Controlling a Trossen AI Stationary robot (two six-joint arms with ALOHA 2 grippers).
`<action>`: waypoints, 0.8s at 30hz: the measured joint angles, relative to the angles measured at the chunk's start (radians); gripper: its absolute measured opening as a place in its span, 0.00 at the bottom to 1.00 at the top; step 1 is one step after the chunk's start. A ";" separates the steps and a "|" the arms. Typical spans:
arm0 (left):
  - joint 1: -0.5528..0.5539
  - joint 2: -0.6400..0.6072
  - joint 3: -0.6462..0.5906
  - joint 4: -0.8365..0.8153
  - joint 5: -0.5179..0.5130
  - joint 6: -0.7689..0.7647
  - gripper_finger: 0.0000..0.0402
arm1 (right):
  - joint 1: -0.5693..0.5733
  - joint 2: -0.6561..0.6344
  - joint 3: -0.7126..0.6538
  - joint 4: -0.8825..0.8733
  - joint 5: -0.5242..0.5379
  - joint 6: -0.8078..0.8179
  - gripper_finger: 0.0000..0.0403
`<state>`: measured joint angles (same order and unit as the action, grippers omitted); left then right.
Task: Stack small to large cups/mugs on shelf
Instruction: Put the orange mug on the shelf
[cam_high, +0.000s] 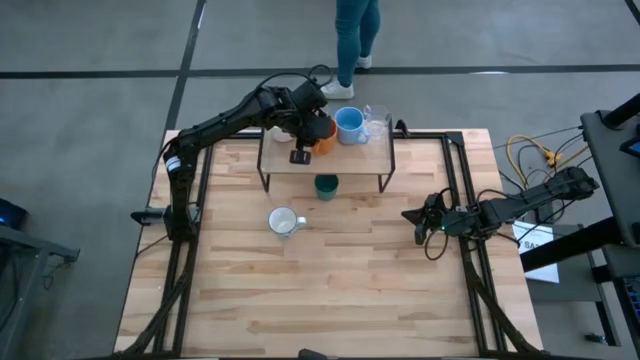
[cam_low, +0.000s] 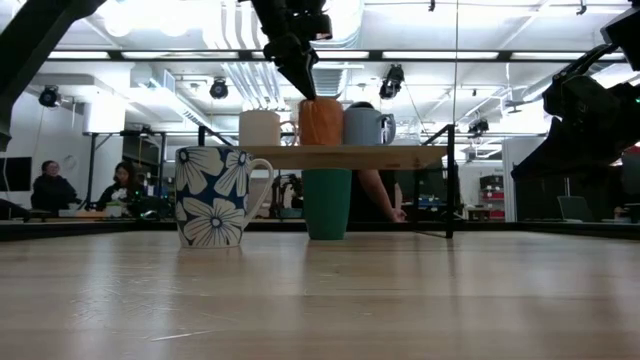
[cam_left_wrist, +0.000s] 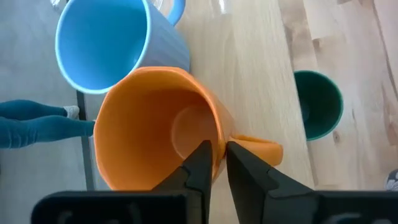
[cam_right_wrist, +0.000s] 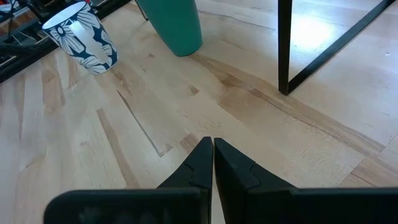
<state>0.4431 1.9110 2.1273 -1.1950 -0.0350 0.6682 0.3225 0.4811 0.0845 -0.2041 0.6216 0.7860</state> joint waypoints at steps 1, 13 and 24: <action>0.000 0.000 0.000 0.000 -0.005 0.000 0.09 | 0.000 0.000 0.000 0.000 0.000 0.000 0.02; 0.003 0.000 0.000 -0.017 -0.023 0.000 0.10 | 0.000 0.000 0.000 0.000 0.000 0.000 0.02; 0.001 -0.003 0.002 -0.028 -0.022 -0.006 0.10 | 0.000 0.000 0.000 0.000 0.000 0.000 0.02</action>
<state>0.4438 1.9085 2.1292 -1.2233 -0.0571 0.6620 0.3225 0.4808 0.0845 -0.2039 0.6216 0.7857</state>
